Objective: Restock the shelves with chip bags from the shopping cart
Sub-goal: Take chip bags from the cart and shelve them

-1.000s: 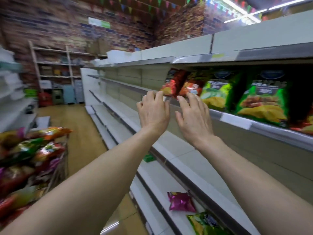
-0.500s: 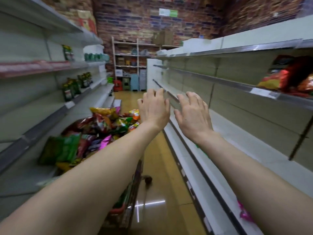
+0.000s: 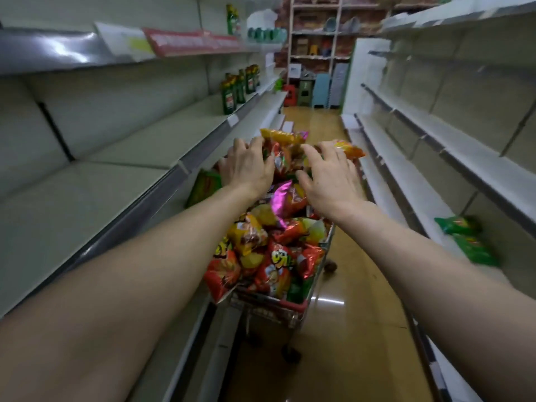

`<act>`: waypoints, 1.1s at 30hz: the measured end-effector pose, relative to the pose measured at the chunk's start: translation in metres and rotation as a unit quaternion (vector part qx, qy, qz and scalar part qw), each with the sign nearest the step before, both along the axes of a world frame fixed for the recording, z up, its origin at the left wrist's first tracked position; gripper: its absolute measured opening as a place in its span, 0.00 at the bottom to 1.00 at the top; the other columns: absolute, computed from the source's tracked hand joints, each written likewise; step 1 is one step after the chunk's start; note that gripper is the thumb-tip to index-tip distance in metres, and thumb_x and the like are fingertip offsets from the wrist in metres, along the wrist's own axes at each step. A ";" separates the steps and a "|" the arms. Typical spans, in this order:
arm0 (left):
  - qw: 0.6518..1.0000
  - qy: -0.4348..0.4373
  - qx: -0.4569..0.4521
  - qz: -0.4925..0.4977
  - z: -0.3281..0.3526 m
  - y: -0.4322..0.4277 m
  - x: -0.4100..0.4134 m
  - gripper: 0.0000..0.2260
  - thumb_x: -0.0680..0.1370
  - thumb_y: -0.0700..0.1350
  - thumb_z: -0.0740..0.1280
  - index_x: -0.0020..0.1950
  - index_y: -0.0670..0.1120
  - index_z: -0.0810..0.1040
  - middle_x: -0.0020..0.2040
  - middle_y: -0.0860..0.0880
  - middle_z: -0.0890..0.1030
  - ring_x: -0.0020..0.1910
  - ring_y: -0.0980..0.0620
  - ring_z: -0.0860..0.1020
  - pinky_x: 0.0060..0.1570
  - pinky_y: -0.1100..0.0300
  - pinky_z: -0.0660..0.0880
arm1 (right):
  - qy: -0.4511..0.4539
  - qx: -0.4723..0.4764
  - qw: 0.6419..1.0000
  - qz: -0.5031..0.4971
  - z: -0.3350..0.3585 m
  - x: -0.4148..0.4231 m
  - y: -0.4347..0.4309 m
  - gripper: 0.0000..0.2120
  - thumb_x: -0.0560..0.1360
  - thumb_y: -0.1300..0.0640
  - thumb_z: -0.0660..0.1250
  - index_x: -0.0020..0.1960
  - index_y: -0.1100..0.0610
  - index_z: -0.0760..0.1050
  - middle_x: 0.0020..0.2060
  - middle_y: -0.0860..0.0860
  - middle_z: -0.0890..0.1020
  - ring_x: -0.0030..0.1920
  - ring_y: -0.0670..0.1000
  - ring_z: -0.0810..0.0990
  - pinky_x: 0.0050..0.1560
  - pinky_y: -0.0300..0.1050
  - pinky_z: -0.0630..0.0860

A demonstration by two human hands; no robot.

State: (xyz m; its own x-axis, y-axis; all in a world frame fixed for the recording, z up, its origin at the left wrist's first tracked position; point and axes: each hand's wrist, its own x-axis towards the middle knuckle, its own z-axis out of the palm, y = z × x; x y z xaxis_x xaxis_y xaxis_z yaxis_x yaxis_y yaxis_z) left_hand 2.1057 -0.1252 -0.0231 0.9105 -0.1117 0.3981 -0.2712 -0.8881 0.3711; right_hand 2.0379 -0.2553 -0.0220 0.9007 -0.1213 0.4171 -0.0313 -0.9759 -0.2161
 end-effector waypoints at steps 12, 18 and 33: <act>0.982 0.144 -0.019 0.124 -0.097 0.068 0.036 0.23 0.81 0.55 0.60 0.74 0.49 0.63 0.69 0.42 0.67 0.67 0.41 0.68 0.65 0.45 0.65 | 0.119 0.043 0.986 0.110 -0.086 0.067 0.036 0.26 0.82 0.49 0.57 0.78 0.53 0.56 0.74 0.59 0.61 0.74 0.60 0.58 0.72 0.58 0.58; 0.949 0.234 -0.063 0.201 -0.151 0.070 0.053 0.26 0.79 0.56 0.62 0.74 0.47 0.62 0.71 0.41 0.66 0.69 0.40 0.68 0.66 0.45 0.66 | 0.166 0.065 0.972 0.155 -0.137 0.098 0.044 0.26 0.81 0.49 0.59 0.77 0.53 0.58 0.74 0.58 0.62 0.73 0.60 0.60 0.70 0.58 0.62; 0.841 0.262 -0.313 0.354 -0.251 0.084 0.091 0.32 0.68 0.60 0.73 0.63 0.43 0.67 0.61 0.44 0.76 0.58 0.43 0.76 0.56 0.45 0.76 | 0.317 0.134 0.903 0.258 -0.248 0.143 0.085 0.28 0.82 0.50 0.57 0.78 0.54 0.51 0.75 0.54 0.60 0.73 0.57 0.62 0.69 0.52 0.64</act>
State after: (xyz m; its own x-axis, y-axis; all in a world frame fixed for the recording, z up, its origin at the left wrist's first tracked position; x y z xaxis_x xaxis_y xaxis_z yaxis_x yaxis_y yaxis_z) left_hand 2.1966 -0.0417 -0.2741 0.7289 0.6154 -0.3001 0.5905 -0.3431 0.7305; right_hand 2.1813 -0.1708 -0.2698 0.9138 0.3621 -0.1838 0.2121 -0.8117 -0.5442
